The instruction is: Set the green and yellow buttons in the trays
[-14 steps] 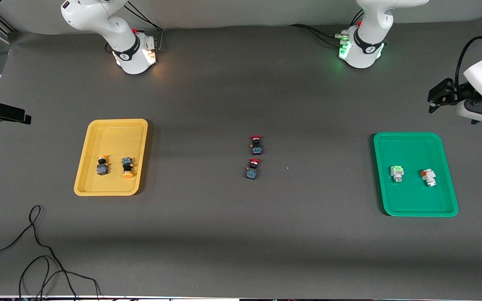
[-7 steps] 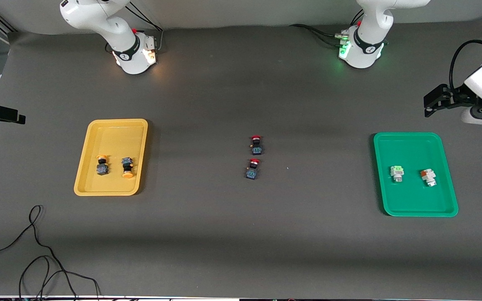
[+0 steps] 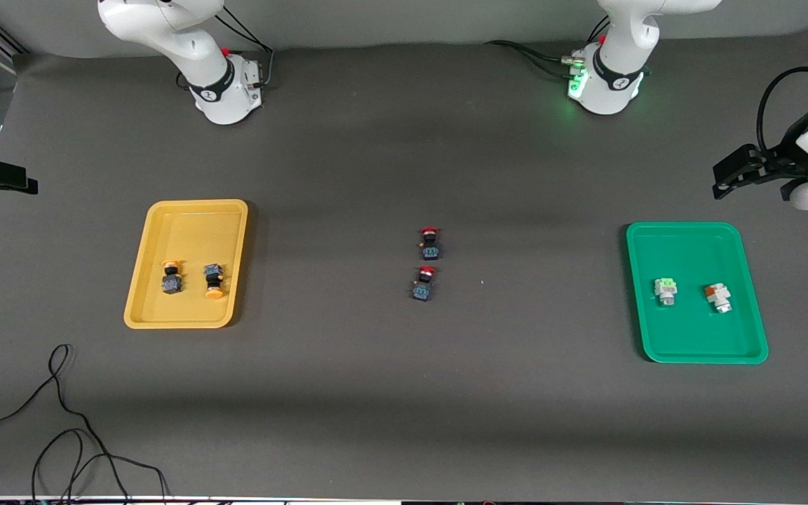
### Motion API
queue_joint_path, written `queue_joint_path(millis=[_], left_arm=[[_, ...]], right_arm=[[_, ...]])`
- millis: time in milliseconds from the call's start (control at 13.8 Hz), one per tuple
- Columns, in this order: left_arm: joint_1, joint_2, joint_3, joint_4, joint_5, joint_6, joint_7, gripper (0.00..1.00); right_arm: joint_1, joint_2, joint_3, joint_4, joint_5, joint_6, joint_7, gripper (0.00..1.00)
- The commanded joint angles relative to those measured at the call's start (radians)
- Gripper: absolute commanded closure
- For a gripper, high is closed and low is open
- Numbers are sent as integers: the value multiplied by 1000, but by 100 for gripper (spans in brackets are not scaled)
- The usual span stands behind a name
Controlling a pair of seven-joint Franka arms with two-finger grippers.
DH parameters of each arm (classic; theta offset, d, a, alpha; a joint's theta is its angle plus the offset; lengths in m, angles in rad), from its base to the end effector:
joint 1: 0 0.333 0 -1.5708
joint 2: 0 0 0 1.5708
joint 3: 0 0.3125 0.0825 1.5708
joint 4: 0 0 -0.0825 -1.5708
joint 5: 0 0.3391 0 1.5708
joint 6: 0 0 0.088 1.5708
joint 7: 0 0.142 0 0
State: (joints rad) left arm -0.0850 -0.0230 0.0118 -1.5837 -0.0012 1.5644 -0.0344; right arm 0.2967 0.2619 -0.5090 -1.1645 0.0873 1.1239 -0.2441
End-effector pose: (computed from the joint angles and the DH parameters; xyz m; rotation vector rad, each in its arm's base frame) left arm 0.5007 -0.0368 0.5916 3.1393 -0.0609 0.0057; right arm 0.5170 -0.0546 0.5955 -3.0930 -0.0869 0.4268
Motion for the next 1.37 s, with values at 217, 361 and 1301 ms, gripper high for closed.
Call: queue_joint_path(millis=[217, 361, 1301], left_arm=[[-6, 8, 8, 14, -28, -32, -27, 1], [-6, 8, 8, 14, -23, -37, -29, 1], [-7, 8, 7, 14, 10, -38, -27, 1]], right_arm=[[-203, -168, 318, -199, -95, 99, 91, 0], [-255, -208, 385, -263, -96, 135, 91, 0], [-280, -388, 443, -532, -113, 353, 91, 0]])
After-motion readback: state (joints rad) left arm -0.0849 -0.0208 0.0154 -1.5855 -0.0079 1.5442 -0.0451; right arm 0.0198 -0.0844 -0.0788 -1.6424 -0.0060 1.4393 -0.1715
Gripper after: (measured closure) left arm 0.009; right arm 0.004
